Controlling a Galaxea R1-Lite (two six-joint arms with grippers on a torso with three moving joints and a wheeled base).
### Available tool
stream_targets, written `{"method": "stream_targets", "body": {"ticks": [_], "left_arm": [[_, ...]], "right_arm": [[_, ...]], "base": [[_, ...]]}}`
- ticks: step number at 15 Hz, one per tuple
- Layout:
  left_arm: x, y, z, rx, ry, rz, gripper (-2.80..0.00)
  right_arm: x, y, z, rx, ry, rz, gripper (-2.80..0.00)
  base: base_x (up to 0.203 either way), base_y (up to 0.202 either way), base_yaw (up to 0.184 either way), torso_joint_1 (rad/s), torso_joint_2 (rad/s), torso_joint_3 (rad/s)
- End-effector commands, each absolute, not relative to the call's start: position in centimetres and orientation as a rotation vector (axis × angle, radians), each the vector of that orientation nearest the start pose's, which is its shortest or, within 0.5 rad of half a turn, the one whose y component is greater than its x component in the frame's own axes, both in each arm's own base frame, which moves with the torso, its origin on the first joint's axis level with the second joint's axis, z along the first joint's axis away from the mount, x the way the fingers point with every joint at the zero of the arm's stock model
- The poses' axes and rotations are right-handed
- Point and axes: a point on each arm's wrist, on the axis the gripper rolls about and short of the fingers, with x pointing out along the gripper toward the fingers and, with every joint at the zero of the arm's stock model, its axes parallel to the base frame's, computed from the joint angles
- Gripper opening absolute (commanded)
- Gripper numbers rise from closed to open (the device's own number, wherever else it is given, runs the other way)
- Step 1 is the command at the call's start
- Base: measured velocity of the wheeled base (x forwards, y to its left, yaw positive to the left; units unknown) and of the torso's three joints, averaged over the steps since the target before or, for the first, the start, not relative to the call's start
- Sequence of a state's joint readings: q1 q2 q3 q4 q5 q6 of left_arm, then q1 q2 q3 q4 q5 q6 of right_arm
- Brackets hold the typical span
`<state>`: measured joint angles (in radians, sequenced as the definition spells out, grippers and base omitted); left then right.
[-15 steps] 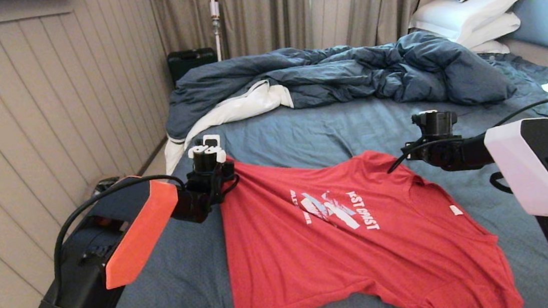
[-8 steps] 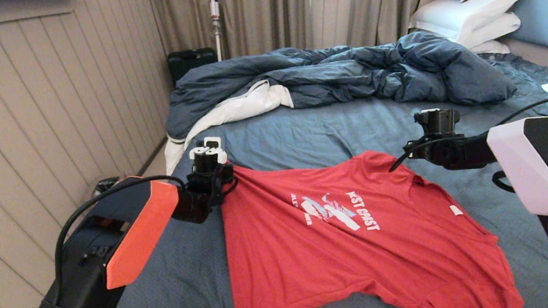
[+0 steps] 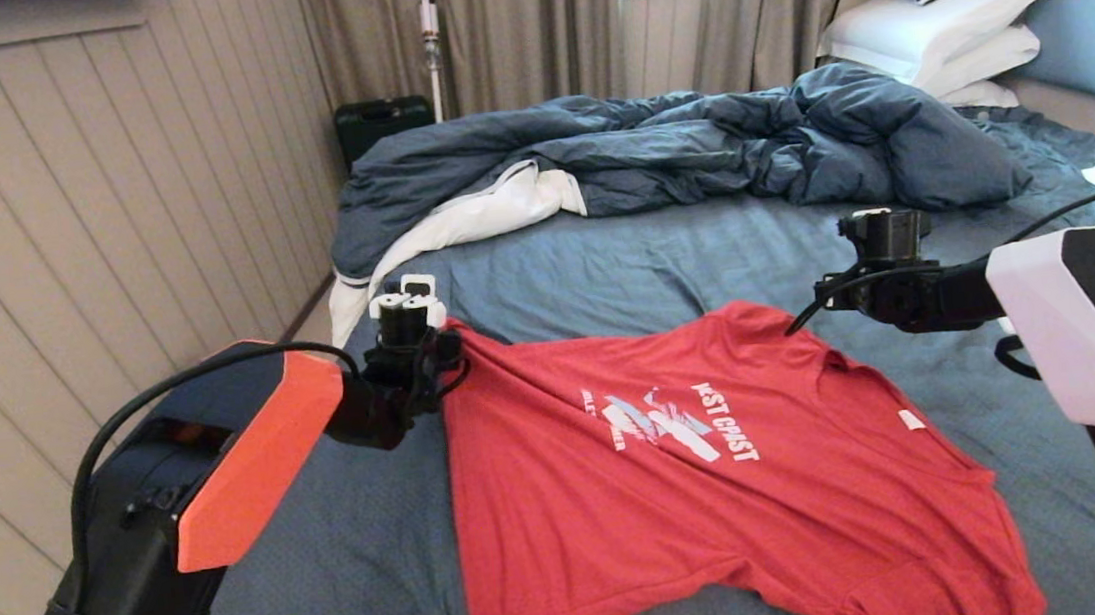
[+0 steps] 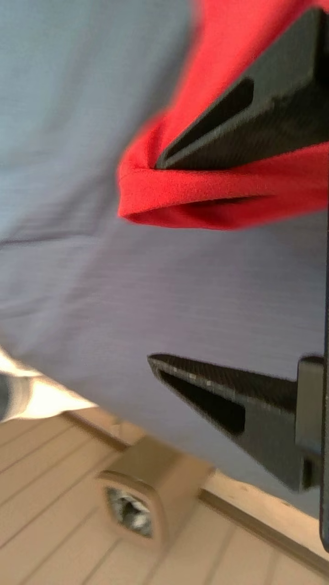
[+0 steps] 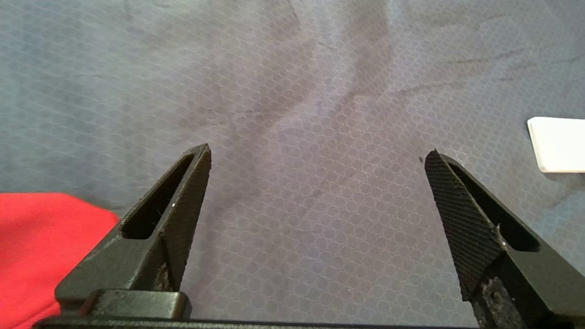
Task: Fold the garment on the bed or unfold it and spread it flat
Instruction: Unford the red T-shirt
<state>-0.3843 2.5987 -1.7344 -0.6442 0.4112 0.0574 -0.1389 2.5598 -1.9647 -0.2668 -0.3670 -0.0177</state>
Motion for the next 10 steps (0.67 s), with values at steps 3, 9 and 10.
{"method": "stream_targets", "body": {"ticks": [3,9,10], "left_arm": [[46.2,-18.5,4.6,0.181,0.317,-0.068,0.00],[45.4,-18.1,6.3,0.161,0.314,-0.079,0.00],[44.8,-17.8,8.2,0.139,0.297,-0.077,0.00]], "right_arm": [[52.7,-8.1,9.7,-0.048,0.332,-0.500,0.00],[52.4,-8.7,10.0,-0.023,0.330,-0.514,0.00],[52.1,-8.7,10.7,-0.013,0.320,-0.515,0.00]], "base": [[0.000,0.000,0.000,0.000,0.00,0.000],[0.000,0.000,0.000,0.000,0.00,0.000],[0.000,0.000,0.000,0.000,0.00,0.000]]}}
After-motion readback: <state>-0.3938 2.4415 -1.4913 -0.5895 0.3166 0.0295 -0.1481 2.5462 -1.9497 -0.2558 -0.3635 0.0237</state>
